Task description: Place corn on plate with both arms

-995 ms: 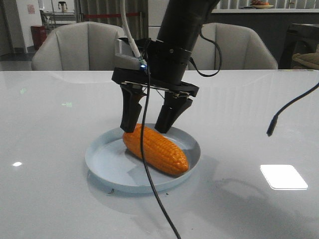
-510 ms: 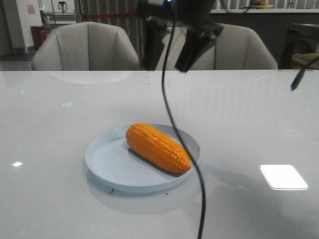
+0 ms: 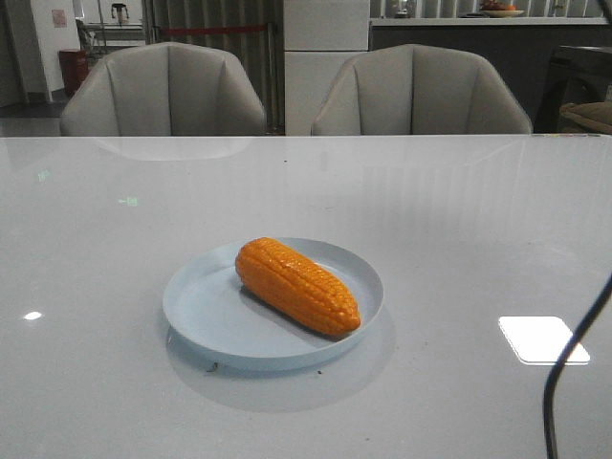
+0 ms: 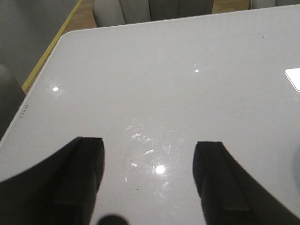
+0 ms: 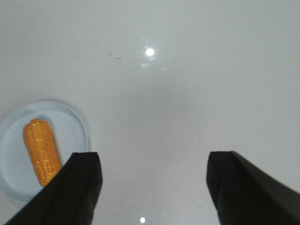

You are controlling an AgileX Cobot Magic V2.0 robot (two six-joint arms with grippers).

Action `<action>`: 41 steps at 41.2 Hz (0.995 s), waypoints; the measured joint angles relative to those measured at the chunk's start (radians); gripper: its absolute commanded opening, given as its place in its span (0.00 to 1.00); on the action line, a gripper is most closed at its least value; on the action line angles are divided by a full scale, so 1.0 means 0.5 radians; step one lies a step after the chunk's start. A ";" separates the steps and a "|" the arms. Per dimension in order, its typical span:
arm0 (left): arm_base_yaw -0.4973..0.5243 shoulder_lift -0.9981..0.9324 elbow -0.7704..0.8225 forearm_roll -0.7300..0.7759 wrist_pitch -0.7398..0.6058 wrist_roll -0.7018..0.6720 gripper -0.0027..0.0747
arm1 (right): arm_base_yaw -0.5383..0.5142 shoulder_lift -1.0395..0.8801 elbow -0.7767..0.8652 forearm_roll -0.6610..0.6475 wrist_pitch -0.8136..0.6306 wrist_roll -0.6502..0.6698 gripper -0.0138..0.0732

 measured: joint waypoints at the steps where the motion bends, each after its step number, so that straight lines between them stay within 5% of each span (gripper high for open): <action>1: 0.000 0.000 0.000 0.000 0.000 0.000 0.65 | -0.044 -0.052 0.082 -0.004 -0.019 -0.005 0.81; 11: 0.000 0.000 0.000 0.000 0.000 0.000 0.65 | -0.294 -0.582 0.832 -0.009 -0.407 -0.070 0.81; 26: 0.000 0.000 0.000 0.000 0.000 0.000 0.65 | -0.311 -1.440 1.814 -0.005 -0.768 -0.195 0.81; 41: 0.000 0.000 0.000 0.000 0.000 0.000 0.65 | -0.311 -1.652 2.154 0.002 -0.904 -0.198 0.81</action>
